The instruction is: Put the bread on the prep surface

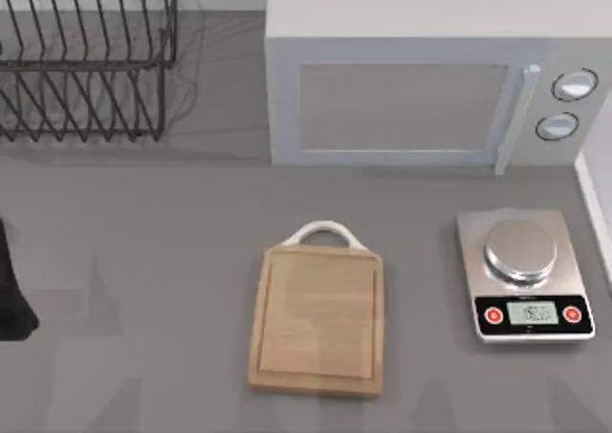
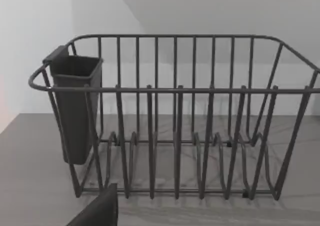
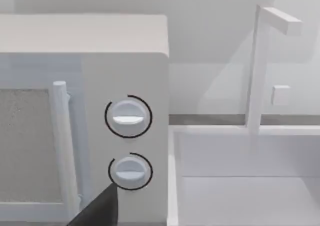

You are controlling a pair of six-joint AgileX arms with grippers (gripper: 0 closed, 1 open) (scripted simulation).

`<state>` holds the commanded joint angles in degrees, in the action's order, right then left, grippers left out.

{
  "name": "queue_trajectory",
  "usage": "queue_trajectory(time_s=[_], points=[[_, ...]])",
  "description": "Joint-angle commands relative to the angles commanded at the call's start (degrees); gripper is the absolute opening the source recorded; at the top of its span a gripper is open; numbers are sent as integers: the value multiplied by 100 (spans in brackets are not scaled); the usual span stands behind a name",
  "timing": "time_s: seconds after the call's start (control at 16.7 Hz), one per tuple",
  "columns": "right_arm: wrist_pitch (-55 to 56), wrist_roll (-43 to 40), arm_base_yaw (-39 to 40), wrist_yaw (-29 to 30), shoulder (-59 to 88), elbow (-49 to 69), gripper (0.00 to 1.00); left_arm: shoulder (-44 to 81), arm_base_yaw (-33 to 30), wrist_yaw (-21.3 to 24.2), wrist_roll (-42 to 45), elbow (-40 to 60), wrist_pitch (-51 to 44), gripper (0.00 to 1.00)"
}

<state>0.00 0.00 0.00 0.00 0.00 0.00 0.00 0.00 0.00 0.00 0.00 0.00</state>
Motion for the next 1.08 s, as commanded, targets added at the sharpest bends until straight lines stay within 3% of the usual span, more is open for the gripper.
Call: queue_trajectory(time_s=[0.24,0.48,1.08], points=[[0,0,0,0,0,0,100,174,1,20,112,168,-120,100],[0,0,0,0,0,0,100,1251,34,104,719,1118,-787,100],[0,0,0,0,0,0,100,7118,547,120,3131,5088,-3789,100]])
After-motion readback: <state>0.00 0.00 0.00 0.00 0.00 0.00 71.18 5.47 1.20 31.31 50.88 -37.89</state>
